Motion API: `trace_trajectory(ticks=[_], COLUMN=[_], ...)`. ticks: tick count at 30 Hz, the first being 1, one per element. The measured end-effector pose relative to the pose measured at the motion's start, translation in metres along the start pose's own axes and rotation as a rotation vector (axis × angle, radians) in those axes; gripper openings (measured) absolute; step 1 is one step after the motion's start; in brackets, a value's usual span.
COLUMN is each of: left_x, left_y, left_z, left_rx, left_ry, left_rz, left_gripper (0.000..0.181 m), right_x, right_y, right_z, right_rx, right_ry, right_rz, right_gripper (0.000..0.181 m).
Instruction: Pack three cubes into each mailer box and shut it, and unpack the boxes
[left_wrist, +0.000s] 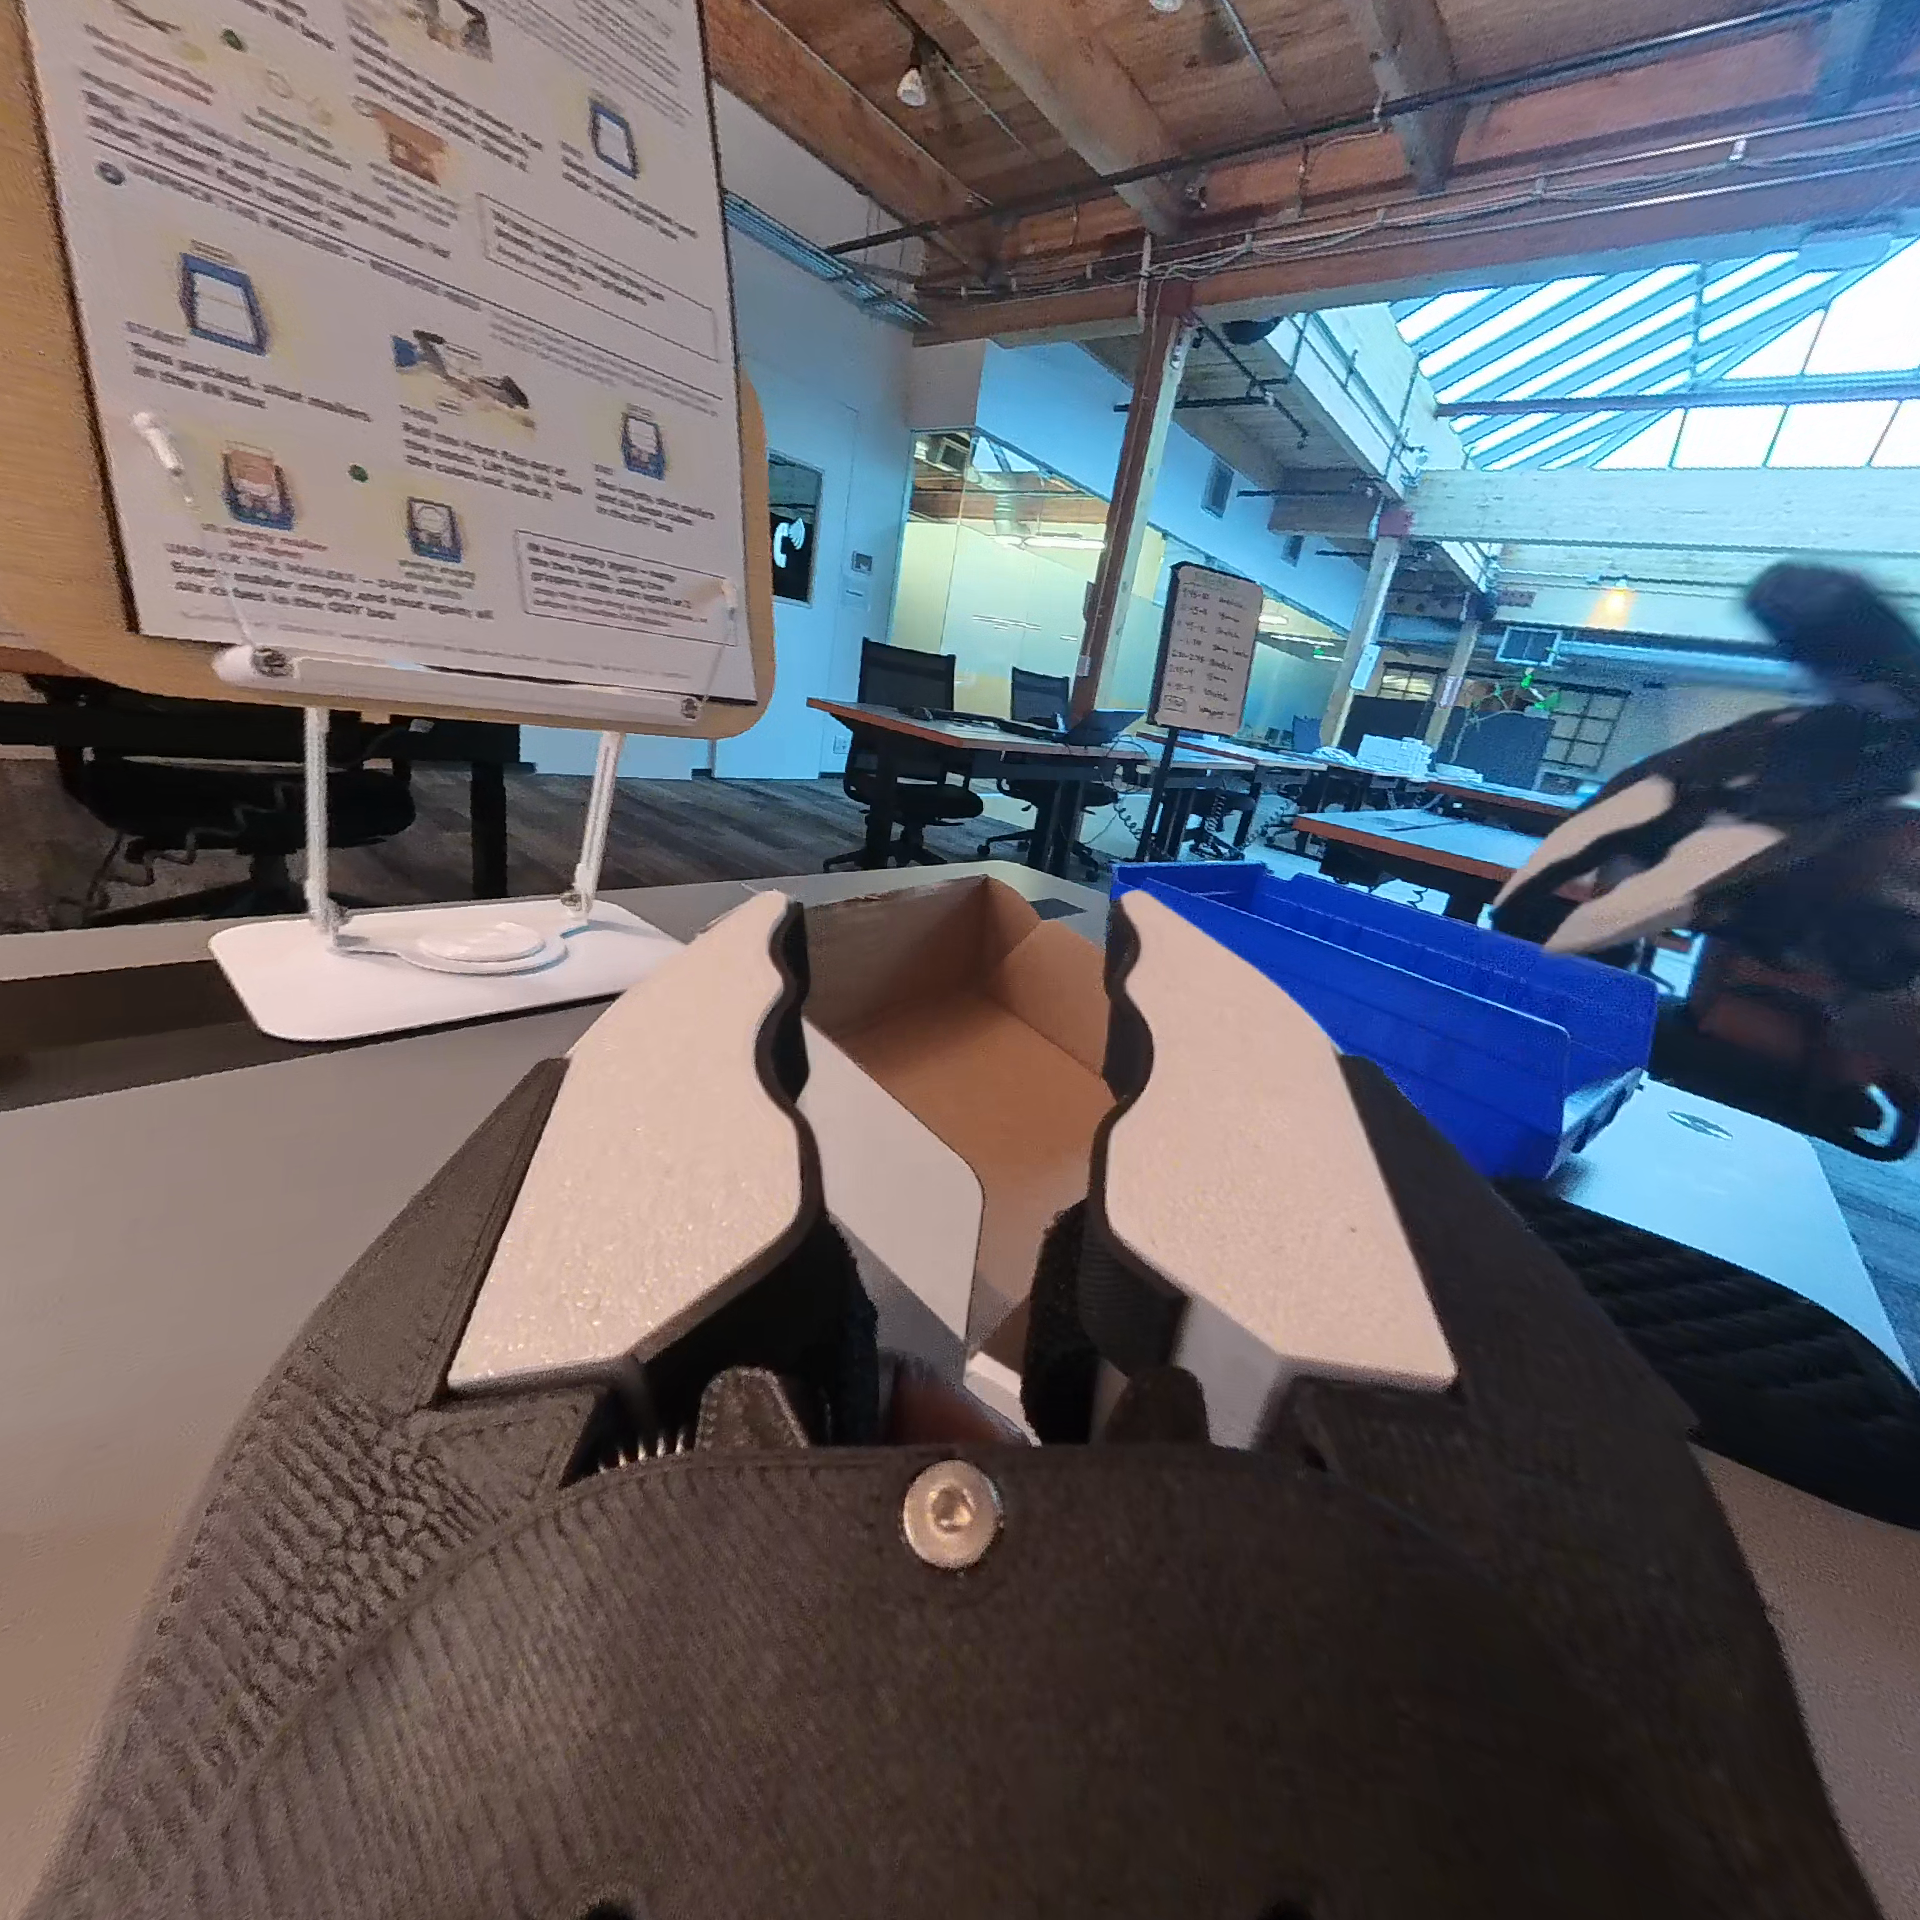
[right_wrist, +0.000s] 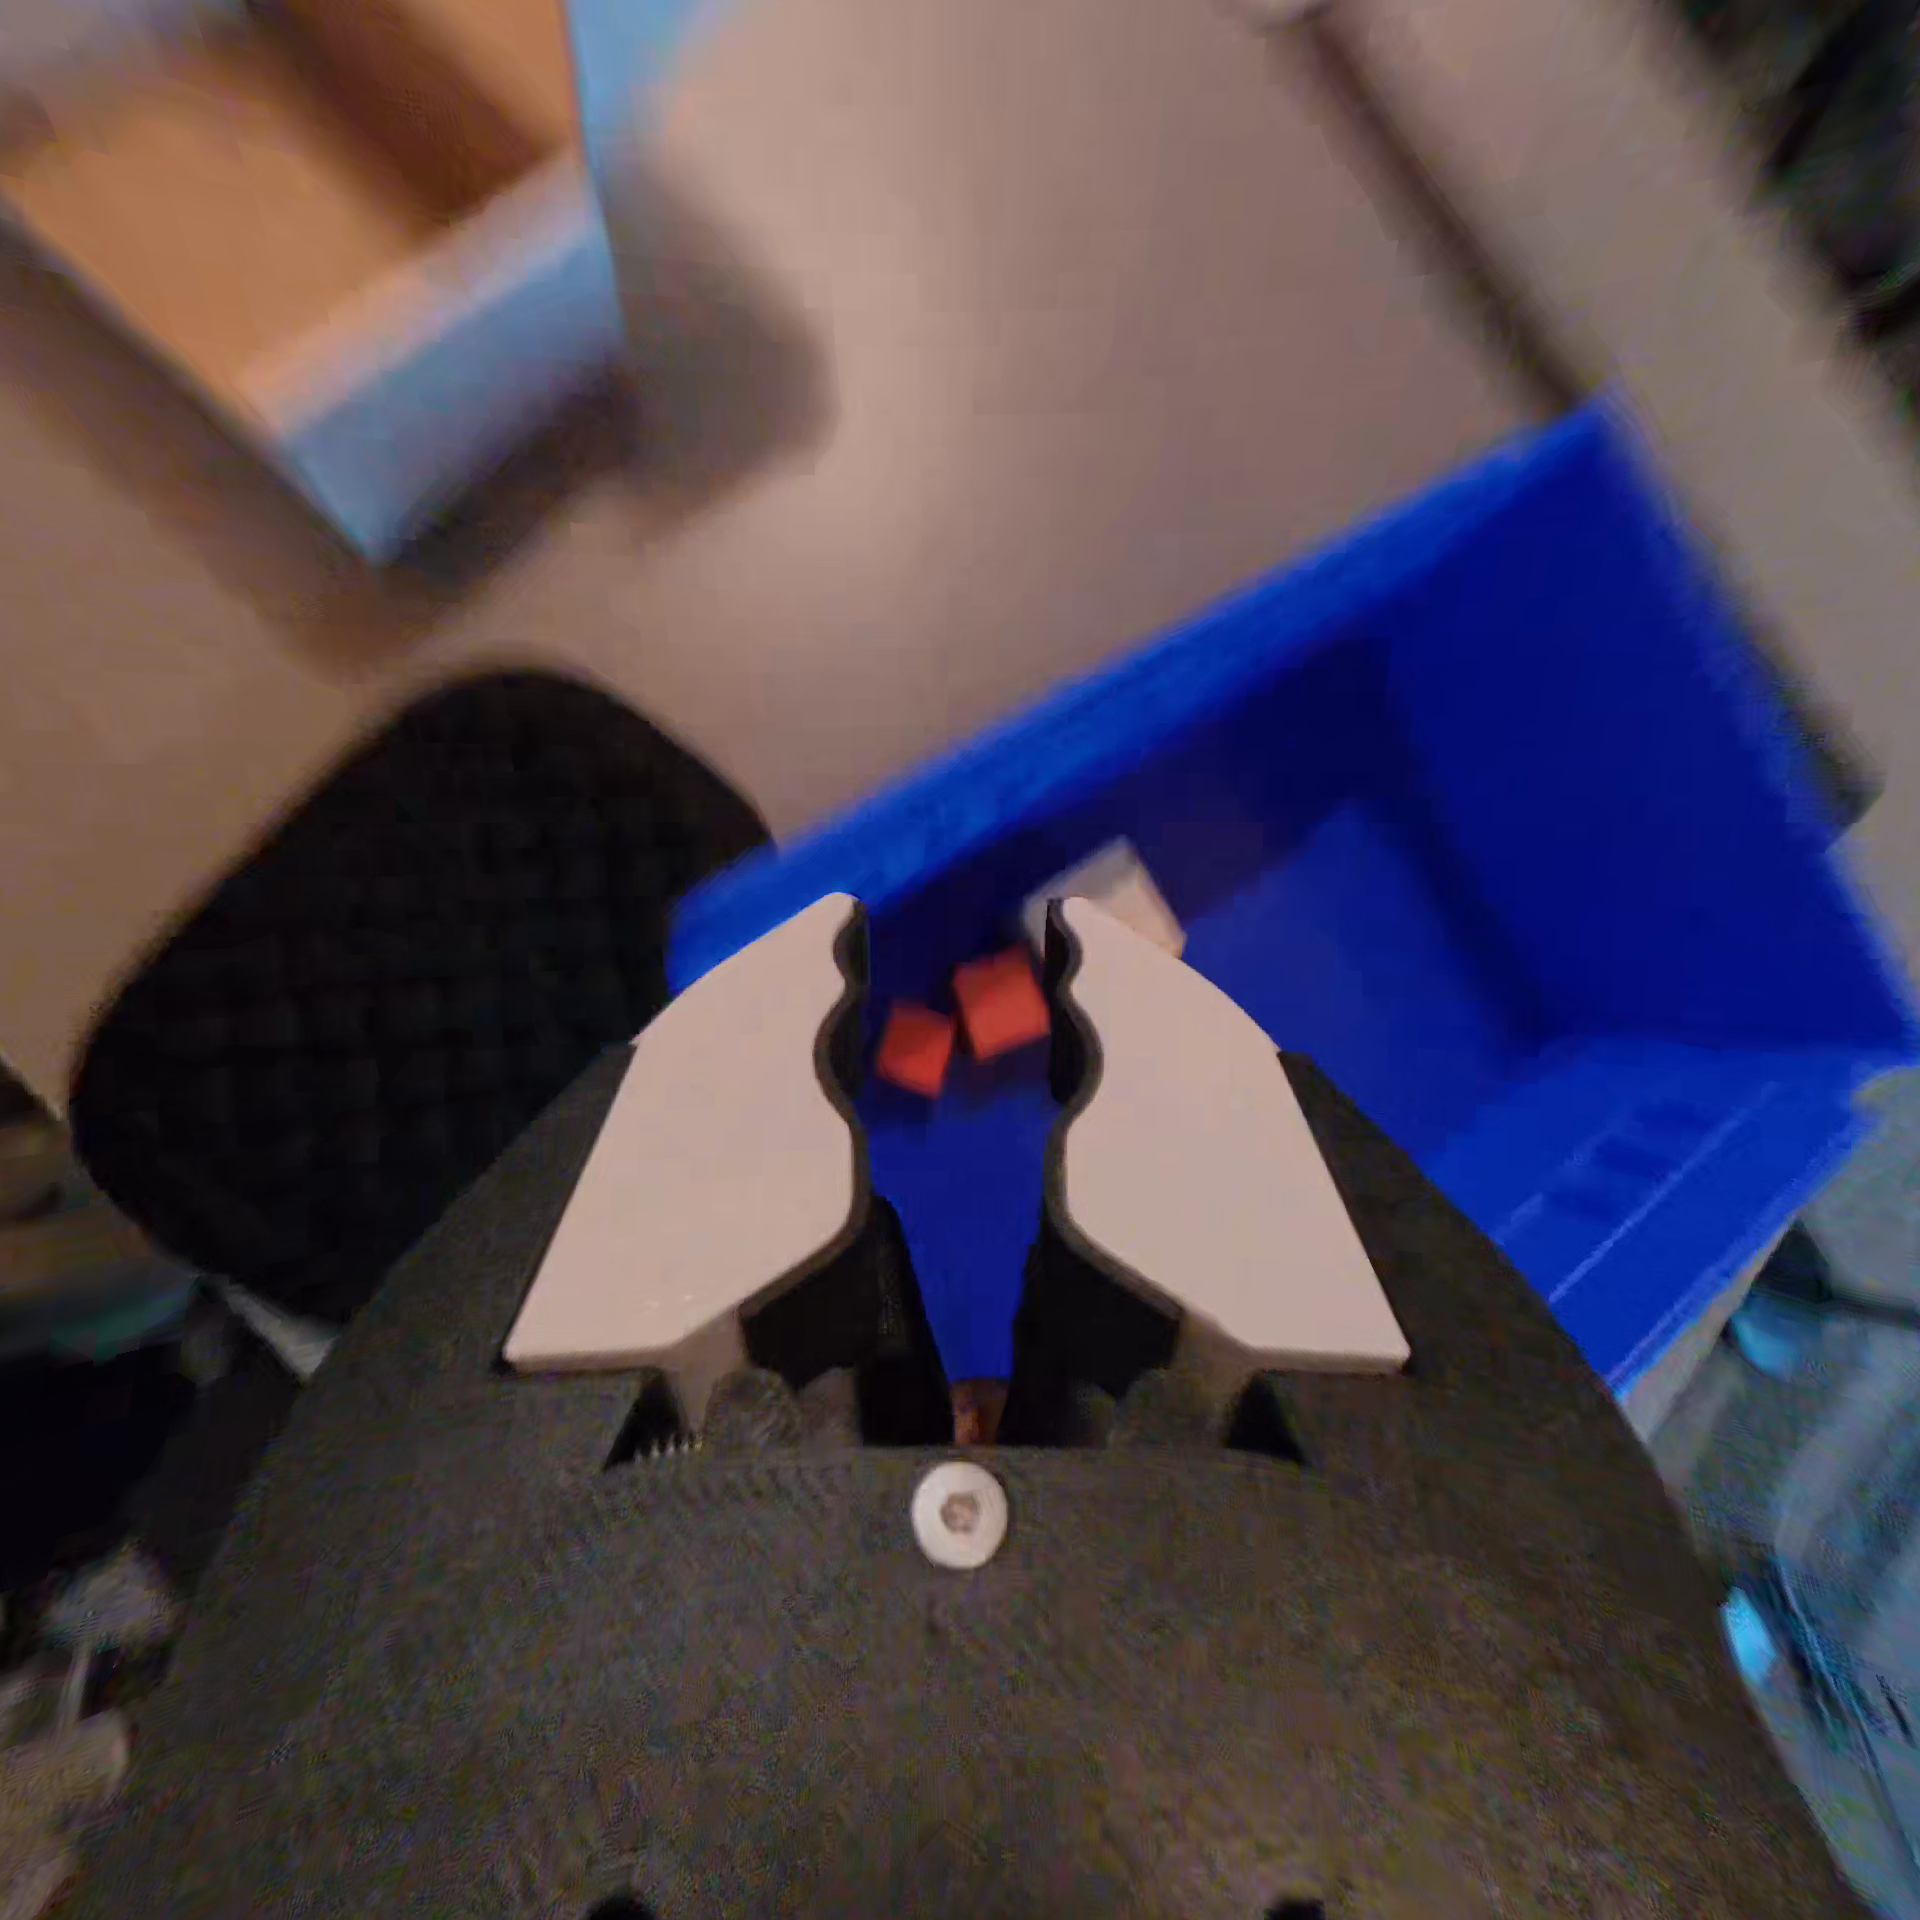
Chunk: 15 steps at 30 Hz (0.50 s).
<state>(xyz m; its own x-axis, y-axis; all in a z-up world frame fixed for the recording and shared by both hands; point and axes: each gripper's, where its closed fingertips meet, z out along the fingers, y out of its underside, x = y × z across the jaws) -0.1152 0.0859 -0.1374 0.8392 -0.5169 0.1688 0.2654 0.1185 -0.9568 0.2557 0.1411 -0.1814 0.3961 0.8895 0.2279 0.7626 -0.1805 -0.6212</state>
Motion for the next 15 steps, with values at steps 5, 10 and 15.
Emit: trace_trajectory(ticks=[5, 10, 15], left_x=[-0.012, -0.023, -0.043], left_y=[0.0, 0.012, 0.059], left_z=[-0.003, -0.004, -0.002], left_rx=[-0.008, -0.094, -0.366], left_ry=[-0.067, -0.13, -0.231], left_rz=[-0.015, -0.002, 0.016], left_gripper=[0.039, 0.008, 0.007], right_x=[-0.055, -0.091, -0.048], right_y=[-0.117, -0.16, -0.159], right_z=[-0.05, 0.027, 0.112], right_rx=[0.658, 0.605, 0.444], right_ry=[-0.017, -0.042, 0.102], right_rz=[0.057, 0.123, 0.218], right_gripper=[0.009, 0.007, 0.005])
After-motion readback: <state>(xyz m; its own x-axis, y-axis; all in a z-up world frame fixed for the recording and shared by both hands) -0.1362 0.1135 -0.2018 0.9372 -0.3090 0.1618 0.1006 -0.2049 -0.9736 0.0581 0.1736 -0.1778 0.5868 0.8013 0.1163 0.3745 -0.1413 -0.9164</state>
